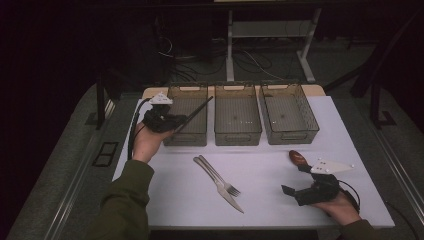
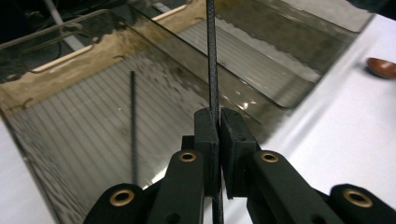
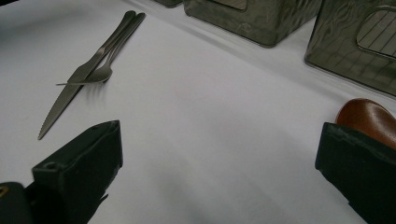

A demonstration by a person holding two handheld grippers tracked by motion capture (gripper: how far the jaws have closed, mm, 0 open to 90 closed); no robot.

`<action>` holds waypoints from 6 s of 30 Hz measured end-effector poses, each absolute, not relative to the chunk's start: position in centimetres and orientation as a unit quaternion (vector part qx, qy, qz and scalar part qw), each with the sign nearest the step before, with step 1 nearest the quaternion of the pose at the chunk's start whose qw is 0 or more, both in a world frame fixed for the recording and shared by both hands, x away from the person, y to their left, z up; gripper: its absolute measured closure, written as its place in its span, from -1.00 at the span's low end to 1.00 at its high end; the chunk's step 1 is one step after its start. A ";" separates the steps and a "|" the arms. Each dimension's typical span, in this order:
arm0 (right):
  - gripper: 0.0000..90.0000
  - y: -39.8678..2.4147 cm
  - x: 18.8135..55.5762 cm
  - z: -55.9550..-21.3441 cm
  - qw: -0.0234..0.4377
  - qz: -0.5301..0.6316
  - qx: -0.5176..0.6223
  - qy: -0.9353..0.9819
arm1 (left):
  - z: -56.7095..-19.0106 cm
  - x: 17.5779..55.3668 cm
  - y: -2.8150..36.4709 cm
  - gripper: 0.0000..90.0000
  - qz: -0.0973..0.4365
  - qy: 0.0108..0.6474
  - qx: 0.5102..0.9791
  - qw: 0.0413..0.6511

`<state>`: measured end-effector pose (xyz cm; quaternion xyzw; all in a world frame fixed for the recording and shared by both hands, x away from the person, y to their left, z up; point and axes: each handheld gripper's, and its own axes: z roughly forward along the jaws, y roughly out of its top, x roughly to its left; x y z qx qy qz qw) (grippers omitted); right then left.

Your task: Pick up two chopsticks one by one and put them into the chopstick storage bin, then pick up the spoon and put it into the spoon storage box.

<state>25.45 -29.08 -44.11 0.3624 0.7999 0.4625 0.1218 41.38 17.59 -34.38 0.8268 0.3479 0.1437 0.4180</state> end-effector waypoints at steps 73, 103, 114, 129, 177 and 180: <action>-1.00 -29.4 25.4 -43.9 0.120 0.469 0.365 0.795 | -34.4 40.3 16.4 -0.07 0.136 0.334 0.821 0.443; -1.00 -29.7 25.2 -44.0 0.124 0.471 0.368 0.792 | -39.4 31.9 16.0 -0.26 0.102 0.283 0.828 0.474; -0.99 -29.7 25.3 -44.0 0.124 0.470 0.370 0.792 | -41.3 29.7 17.0 -0.47 0.098 0.281 0.820 0.490; -1.00 -29.5 25.3 -44.0 0.125 0.469 0.364 0.795 | -43.3 27.6 17.8 -0.75 0.094 0.284 0.818 0.491; -0.41 -33.2 32.4 -41.5 0.141 0.425 0.450 0.773 | -43.5 27.7 17.0 -0.95 0.100 0.278 0.827 0.478; -0.27 -33.5 33.3 -41.6 0.128 0.420 0.461 0.771 | -43.5 27.7 16.9 -0.95 0.099 0.278 0.828 0.477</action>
